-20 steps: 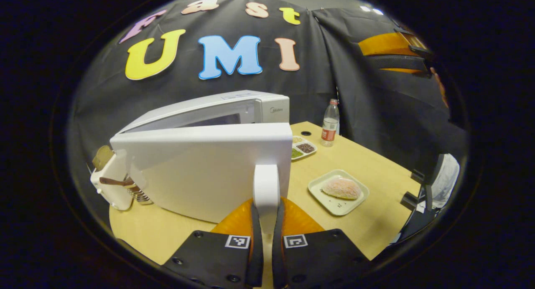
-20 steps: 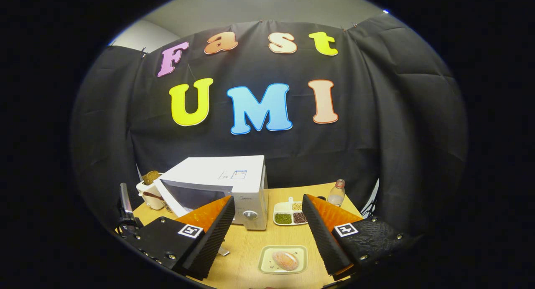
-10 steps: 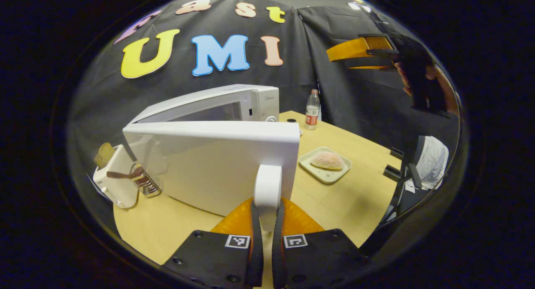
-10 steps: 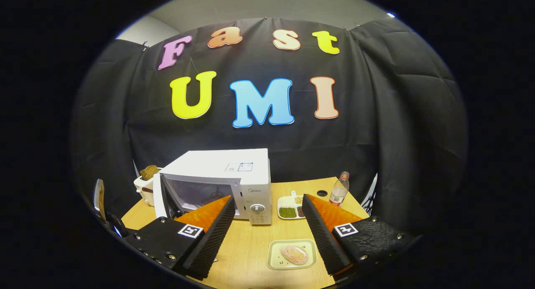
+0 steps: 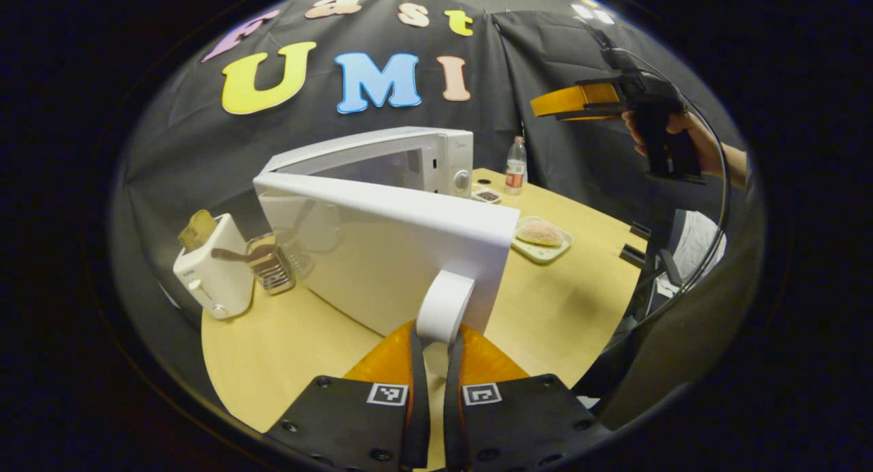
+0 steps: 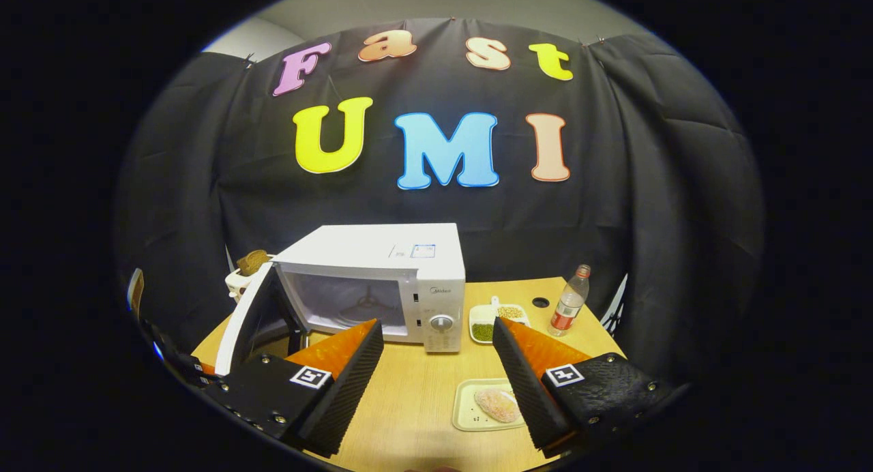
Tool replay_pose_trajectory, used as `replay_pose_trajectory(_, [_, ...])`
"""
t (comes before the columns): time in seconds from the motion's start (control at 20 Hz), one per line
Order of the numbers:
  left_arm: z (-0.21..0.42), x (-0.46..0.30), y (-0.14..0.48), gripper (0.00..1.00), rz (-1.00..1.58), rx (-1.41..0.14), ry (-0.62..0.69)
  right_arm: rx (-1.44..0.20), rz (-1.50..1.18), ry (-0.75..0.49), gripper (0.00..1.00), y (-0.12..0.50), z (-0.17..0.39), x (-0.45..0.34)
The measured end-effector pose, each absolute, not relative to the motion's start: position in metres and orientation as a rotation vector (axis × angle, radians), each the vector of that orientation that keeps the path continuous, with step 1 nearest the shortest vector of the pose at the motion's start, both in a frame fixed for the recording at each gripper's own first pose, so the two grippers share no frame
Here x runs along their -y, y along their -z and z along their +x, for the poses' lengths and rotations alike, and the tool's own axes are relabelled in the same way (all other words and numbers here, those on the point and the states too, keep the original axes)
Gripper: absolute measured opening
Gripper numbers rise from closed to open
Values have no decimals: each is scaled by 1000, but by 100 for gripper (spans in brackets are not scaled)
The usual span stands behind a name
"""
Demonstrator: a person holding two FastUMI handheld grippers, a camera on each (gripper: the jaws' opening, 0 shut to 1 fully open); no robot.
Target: Open the microwave oven with the left hand, put the food in, and close the microwave oven.
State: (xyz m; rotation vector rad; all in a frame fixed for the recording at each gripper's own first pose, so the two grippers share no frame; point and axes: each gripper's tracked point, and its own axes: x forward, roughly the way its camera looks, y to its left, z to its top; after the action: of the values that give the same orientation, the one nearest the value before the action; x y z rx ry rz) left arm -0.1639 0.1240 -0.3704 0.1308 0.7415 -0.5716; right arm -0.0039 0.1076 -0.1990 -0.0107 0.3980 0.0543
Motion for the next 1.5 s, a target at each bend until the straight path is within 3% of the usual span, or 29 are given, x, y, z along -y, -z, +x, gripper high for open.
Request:
replay_pose_trajectory(0.2, [-175,-157,370,15,145,-750,567,-500,-54,-32,98,250,3,-87])
replay_pose_trajectory(0.55, [-181,-191,370,14,167,-763,549,-853,-130,-5,98,383,-1,-17])
replay_pose_trajectory(0.9, [-182,-209,368,16,161,-769,514,-999,-171,-44,98,440,4,3])
replay_pose_trajectory(1.1, [-180,-226,359,35,117,-768,454,-1085,-193,-68,97,467,2,14])
replay_pose_trajectory(1.3, [-181,-248,351,96,66,-767,340,-1113,-226,-116,93,474,4,17])
replay_pose_trajectory(1.35, [-185,-250,348,99,64,-768,316,-1114,-240,-135,77,476,6,15])
replay_pose_trajectory(1.5, [-203,-258,336,100,69,-766,222,-1055,-348,-183,63,456,9,11])
